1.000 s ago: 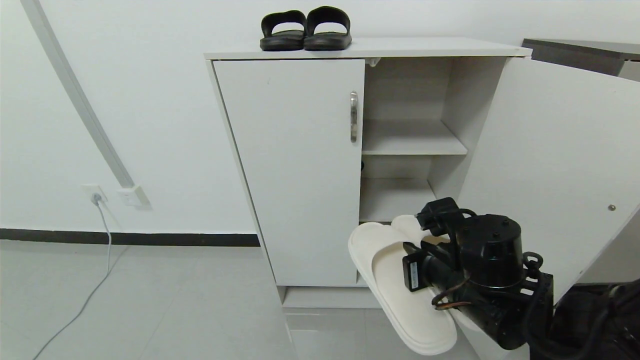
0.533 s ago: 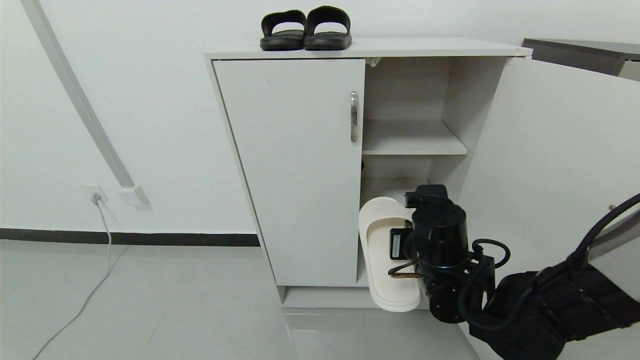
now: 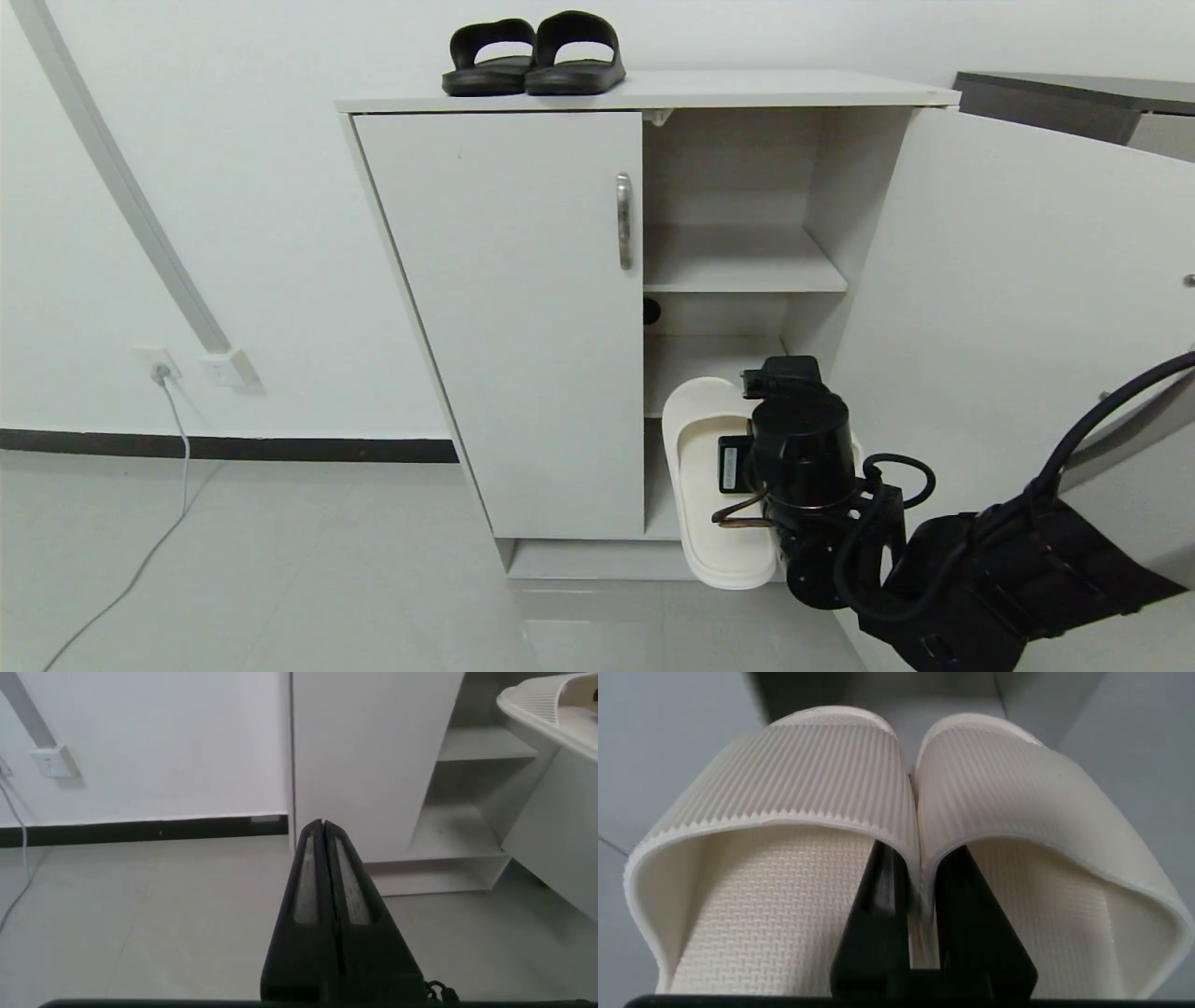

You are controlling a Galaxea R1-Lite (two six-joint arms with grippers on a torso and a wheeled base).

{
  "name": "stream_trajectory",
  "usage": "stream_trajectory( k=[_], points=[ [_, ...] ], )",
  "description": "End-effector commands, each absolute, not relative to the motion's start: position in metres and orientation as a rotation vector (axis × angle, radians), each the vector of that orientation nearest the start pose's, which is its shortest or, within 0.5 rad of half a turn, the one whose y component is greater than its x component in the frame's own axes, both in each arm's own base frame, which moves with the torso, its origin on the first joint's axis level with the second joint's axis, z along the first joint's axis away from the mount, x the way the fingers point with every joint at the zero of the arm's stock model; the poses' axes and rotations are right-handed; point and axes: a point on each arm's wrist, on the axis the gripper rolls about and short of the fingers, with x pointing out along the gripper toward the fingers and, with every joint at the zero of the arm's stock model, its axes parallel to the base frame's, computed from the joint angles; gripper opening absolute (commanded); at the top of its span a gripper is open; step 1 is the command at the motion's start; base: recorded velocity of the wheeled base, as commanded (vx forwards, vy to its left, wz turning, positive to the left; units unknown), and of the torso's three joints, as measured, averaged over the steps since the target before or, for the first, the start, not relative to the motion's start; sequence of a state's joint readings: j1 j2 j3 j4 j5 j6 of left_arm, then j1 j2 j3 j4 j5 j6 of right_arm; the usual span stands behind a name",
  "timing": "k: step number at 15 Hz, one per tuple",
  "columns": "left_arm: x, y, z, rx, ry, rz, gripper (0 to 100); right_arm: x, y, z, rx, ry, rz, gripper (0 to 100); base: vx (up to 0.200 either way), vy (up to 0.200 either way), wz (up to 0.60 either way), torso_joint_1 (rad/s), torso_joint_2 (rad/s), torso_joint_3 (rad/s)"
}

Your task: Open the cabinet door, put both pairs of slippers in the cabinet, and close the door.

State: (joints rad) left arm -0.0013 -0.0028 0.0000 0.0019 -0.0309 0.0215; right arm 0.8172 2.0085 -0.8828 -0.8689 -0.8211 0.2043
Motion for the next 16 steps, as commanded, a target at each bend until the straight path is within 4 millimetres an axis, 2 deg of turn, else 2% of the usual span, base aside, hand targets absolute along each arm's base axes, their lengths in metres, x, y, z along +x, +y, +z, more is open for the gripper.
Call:
stream_trajectory(
  k=[1, 5, 11, 16],
  points=[
    [-0.023, -0.001, 0.075, 0.021, 0.001, -0.032, 0, 0.261, 0.254, 0.120, 0.011, 0.179, -0.021, 0, 0.000, 0.000, 0.00, 0.000, 0.00, 0.000],
    [-0.023, -0.001, 0.075, 0.021, 0.001, -0.032, 0, 0.263, 0.256, 0.112, 0.004, 0.188, -0.021, 0, 0.000, 0.000, 0.00, 0.000, 0.00, 0.000],
    [-0.023, -0.001, 0.075, 0.018, 0.001, -0.031, 0, 0.276, 0.263, 0.083, -0.007, 0.205, 0.010, 0, 0.000, 0.000, 0.00, 0.000, 0.00, 0.000],
    [-0.023, -0.001, 0.075, 0.020, 0.001, -0.032, 0, 0.289, 0.265, 0.078, 0.003, 0.208, 0.024, 0, 0.000, 0.000, 0.00, 0.000, 0.00, 0.000]
  ],
)
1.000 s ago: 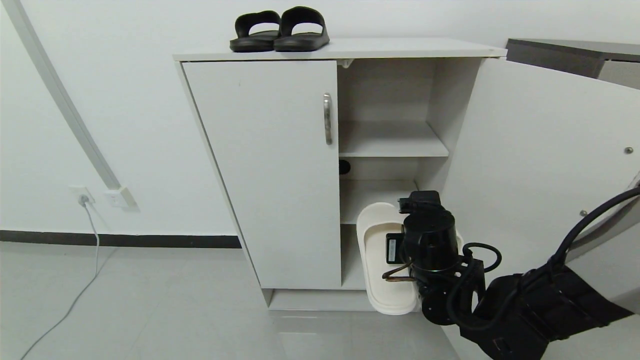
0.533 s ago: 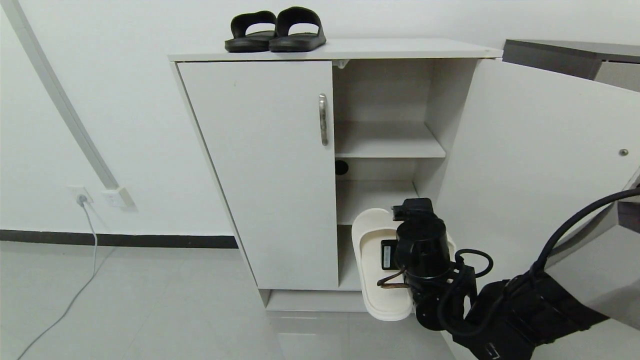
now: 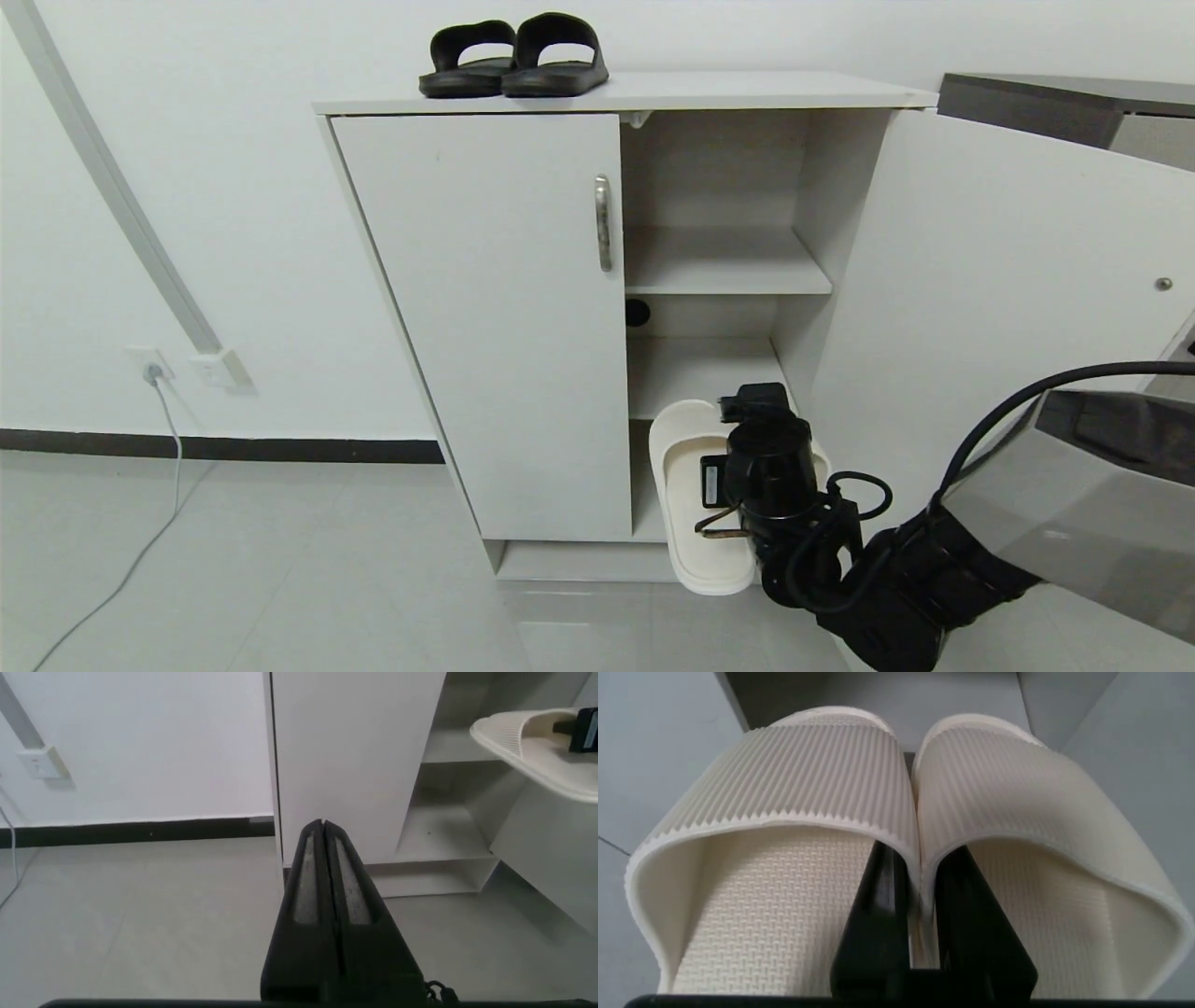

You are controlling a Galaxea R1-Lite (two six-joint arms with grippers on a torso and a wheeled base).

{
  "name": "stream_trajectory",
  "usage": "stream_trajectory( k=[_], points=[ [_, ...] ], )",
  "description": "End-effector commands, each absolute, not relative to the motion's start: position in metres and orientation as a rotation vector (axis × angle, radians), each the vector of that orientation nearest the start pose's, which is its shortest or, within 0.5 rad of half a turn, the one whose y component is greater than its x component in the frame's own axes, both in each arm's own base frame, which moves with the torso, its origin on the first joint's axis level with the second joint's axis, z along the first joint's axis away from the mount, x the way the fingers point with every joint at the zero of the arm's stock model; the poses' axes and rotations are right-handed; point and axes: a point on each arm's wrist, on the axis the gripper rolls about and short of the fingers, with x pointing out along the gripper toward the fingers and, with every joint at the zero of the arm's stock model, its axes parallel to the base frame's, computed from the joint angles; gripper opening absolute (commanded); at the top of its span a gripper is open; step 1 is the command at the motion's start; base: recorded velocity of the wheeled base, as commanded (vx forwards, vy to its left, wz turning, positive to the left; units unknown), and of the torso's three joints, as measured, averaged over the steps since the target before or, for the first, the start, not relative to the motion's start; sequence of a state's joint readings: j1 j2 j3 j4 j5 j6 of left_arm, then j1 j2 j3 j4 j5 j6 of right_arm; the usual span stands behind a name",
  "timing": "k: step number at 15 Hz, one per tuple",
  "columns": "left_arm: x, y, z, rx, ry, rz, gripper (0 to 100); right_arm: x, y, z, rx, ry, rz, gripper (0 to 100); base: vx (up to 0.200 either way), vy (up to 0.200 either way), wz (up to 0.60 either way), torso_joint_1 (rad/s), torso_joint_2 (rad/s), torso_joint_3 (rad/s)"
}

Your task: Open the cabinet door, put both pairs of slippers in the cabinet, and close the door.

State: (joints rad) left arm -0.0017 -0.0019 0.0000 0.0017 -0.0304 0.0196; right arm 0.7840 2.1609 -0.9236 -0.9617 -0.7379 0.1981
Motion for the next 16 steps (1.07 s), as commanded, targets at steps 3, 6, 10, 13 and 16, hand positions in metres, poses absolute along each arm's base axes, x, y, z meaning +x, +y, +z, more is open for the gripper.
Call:
stream_trajectory(
  k=[3, 6, 10, 13, 16],
  points=[
    [-0.023, -0.001, 0.075, 0.021, 0.001, -0.032, 0, 0.293, 0.269, 0.072, 0.001, 0.220, 0.055, 0, 0.000, 0.000, 0.00, 0.005, 0.00, -0.102],
    [-0.023, -0.001, 0.075, 0.021, 0.001, -0.031, 0, 0.304, 0.271, 0.066, 0.001, 0.216, 0.042, 0, 0.000, 0.000, 0.00, 0.002, 0.00, -0.191],
    [-0.023, -0.001, 0.075, 0.021, 0.001, -0.032, 0, 0.310, 0.275, 0.065, 0.003, 0.194, 0.038, 0, 0.000, 0.000, 0.00, 0.005, 0.00, -0.183],
    [-0.023, -0.001, 0.075, 0.020, 0.001, -0.031, 0, 0.319, 0.273, 0.064, 0.002, 0.054, 0.031, 0, 0.000, 0.000, 0.00, 0.000, 0.00, 0.000],
    [-0.023, -0.001, 0.075, 0.020, 0.001, -0.031, 0, 0.324, 0.271, 0.053, -0.022, 0.018, 0.025, 0, 0.000, 0.000, 0.00, 0.000, 0.00, 0.000]
  ],
)
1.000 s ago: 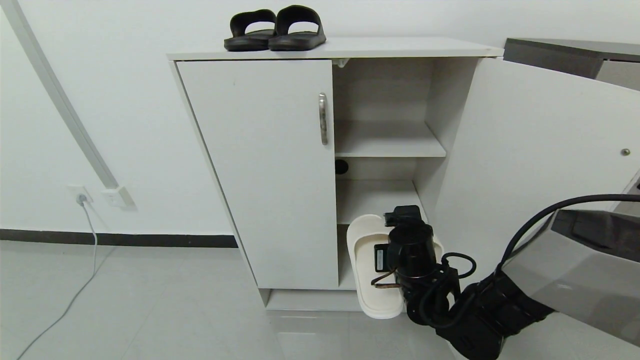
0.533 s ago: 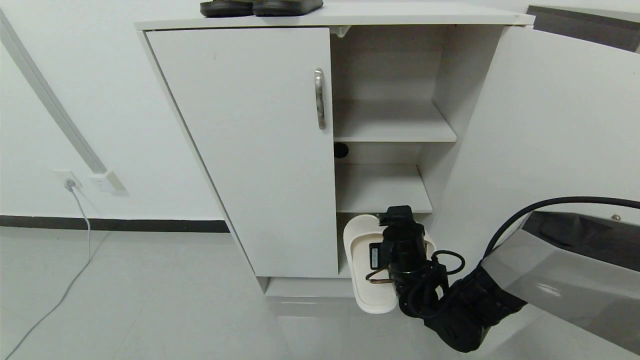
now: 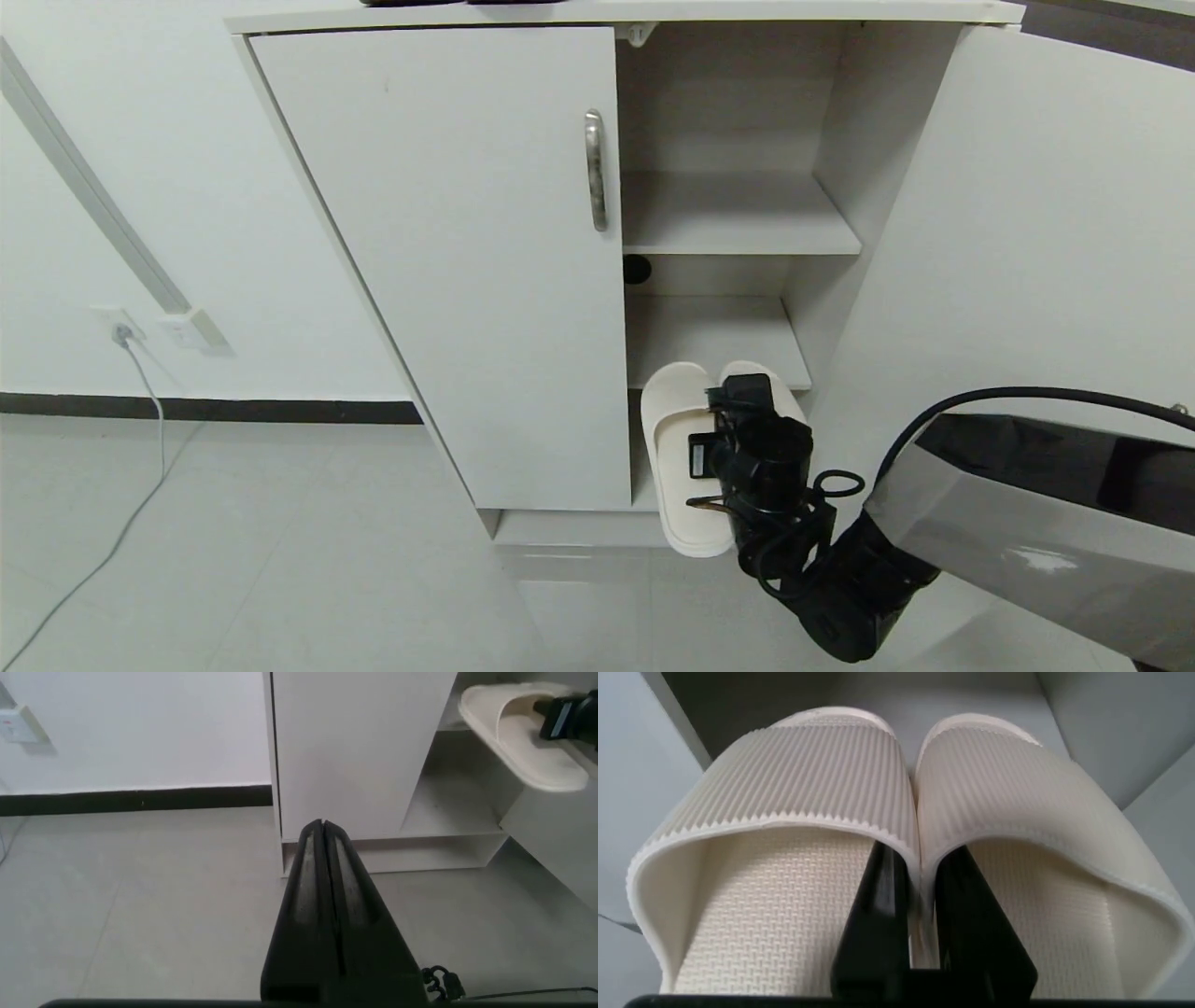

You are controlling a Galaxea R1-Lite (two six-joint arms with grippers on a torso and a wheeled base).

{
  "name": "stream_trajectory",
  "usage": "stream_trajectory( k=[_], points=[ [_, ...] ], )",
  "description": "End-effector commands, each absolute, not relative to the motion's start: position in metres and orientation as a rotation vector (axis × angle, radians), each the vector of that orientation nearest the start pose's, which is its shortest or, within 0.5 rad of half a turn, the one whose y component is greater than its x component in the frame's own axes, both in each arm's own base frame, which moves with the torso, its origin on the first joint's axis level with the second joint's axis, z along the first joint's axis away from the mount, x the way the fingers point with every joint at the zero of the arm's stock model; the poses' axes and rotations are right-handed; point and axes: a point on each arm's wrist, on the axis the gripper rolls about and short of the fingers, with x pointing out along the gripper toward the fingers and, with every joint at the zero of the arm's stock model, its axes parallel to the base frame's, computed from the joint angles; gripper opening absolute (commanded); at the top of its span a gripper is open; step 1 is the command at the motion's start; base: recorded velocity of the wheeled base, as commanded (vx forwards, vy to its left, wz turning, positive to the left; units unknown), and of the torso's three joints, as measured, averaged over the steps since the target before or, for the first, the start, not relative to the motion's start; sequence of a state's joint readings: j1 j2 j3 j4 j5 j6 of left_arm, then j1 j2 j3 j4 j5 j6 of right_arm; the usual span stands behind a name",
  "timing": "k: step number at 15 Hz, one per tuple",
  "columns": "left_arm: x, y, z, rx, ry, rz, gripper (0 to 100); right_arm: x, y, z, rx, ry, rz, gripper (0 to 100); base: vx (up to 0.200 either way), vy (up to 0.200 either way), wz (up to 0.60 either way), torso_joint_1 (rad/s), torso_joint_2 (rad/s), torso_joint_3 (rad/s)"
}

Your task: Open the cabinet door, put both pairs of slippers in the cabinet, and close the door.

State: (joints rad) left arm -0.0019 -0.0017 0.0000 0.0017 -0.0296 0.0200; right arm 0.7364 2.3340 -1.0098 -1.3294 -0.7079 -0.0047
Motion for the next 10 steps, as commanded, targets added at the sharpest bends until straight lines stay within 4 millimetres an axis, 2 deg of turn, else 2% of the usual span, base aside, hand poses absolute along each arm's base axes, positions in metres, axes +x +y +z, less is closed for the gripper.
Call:
stream_trajectory(
  k=[1, 3, 9, 10],
  points=[
    [-0.0228, -0.0007, 0.0753, 0.020, 0.001, -0.032, 0, 0.3242, 0.2706, 0.0517, -0.024, 0.021, 0.023, 0, 0.000, 0.000, 0.00, 0.000, 0.00, 0.000],
    [-0.0228, -0.0007, 0.0753, 0.021, 0.001, -0.032, 0, 0.3248, 0.2702, 0.0522, -0.022, 0.018, 0.020, 0, 0.000, 0.000, 0.00, 0.000, 0.00, 0.000],
    [-0.0228, -0.0007, 0.0752, 0.021, 0.003, -0.032, 0, 0.3252, 0.2697, 0.0531, -0.024, 0.015, 0.017, 0, 0.200, 0.000, 0.00, 0.002, 0.00, 0.002],
    [-0.0228, -0.0006, 0.0753, 0.021, 0.001, -0.031, 0, 0.3252, 0.2697, 0.0531, -0.024, 0.015, 0.017, 0, 0.000, 0.000, 0.00, 0.000, 0.00, 0.000]
  ],
)
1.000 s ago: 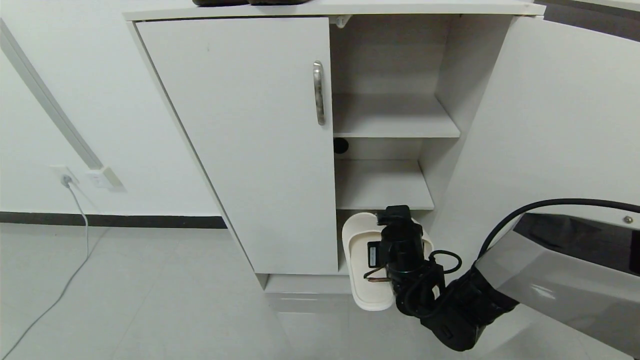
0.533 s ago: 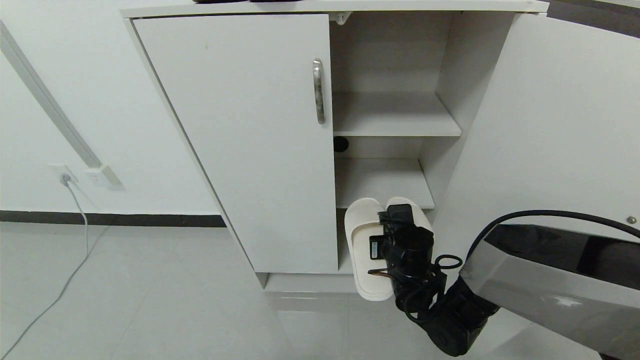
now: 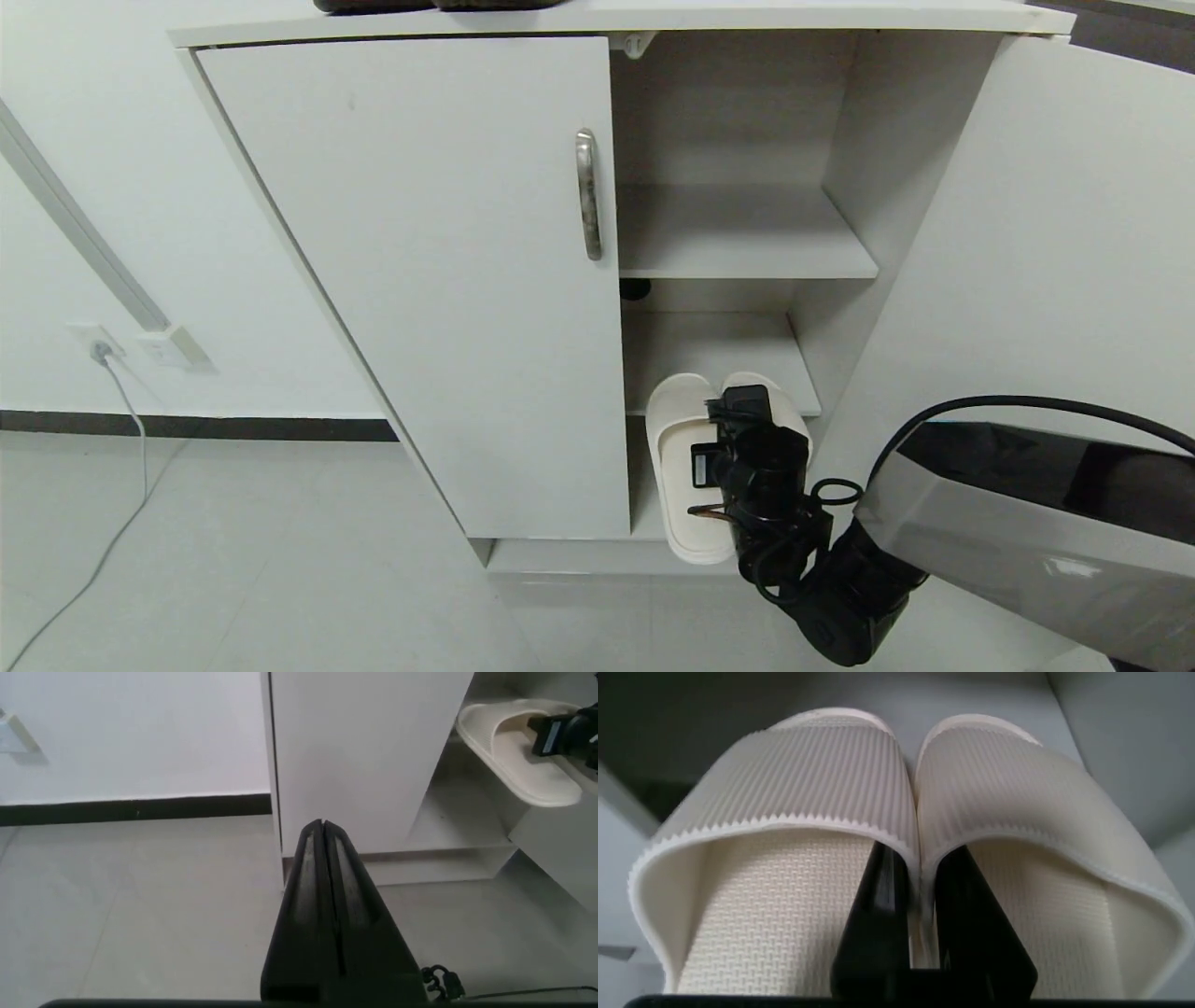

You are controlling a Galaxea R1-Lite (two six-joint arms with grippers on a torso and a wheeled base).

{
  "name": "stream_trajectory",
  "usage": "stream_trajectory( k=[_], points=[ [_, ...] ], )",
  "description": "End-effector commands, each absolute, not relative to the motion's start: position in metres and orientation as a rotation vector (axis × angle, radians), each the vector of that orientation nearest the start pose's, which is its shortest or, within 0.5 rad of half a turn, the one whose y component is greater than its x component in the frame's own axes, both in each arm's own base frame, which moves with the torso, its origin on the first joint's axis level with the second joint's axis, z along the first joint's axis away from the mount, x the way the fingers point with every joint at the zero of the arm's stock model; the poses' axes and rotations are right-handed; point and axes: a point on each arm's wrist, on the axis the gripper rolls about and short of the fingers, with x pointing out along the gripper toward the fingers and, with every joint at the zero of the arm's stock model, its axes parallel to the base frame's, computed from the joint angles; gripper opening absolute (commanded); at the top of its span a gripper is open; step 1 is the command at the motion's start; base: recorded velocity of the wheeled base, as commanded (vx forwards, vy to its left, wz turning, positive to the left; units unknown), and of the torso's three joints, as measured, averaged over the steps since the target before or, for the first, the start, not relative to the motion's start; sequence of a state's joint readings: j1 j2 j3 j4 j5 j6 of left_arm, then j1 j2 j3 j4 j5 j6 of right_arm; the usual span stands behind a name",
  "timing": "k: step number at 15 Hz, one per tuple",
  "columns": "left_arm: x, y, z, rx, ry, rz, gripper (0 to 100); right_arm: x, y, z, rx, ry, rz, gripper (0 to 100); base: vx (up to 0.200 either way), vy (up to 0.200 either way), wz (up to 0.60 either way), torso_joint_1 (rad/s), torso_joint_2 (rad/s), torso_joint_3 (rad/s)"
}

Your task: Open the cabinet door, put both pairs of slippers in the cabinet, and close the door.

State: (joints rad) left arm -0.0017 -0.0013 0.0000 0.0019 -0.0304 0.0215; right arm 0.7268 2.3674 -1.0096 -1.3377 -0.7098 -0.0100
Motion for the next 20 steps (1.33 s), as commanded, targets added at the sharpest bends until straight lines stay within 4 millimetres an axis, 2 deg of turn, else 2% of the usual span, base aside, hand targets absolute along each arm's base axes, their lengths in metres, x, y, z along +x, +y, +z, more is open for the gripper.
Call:
stream_trajectory(
  k=[1, 6, 10, 14, 20],
  points=[
    [-0.023, -0.001, 0.075, 0.021, 0.001, -0.032, 0, 0.326, 0.270, 0.054, -0.023, 0.014, 0.018, 0, 0.000, 0.000, 0.00, 0.000, 0.00, 0.000],
    [-0.023, -0.001, 0.075, 0.020, 0.001, -0.031, 0, 0.345, 0.277, 0.062, -0.017, 0.007, 0.009, 0, 0.000, 0.000, 0.00, 0.000, 0.00, 0.000],
    [-0.023, -0.001, 0.075, 0.017, 0.001, -0.028, 0, 0.378, 0.281, 0.069, -0.019, 0.011, -0.009, 0, 0.000, 0.000, 0.00, 0.000, 0.00, 0.000],
    [-0.023, -0.001, 0.075, 0.017, 0.001, -0.026, 0, 0.409, 0.277, 0.068, -0.017, 0.009, -0.048, 0, 0.000, 0.000, 0.00, 0.000, 0.00, 0.000],
    [-0.023, -0.001, 0.075, 0.017, 0.001, -0.026, 0, 0.438, 0.276, 0.078, -0.009, 0.006, -0.067, 0, 0.000, 0.000, 0.00, 0.000, 0.00, 0.000]
  ],
)
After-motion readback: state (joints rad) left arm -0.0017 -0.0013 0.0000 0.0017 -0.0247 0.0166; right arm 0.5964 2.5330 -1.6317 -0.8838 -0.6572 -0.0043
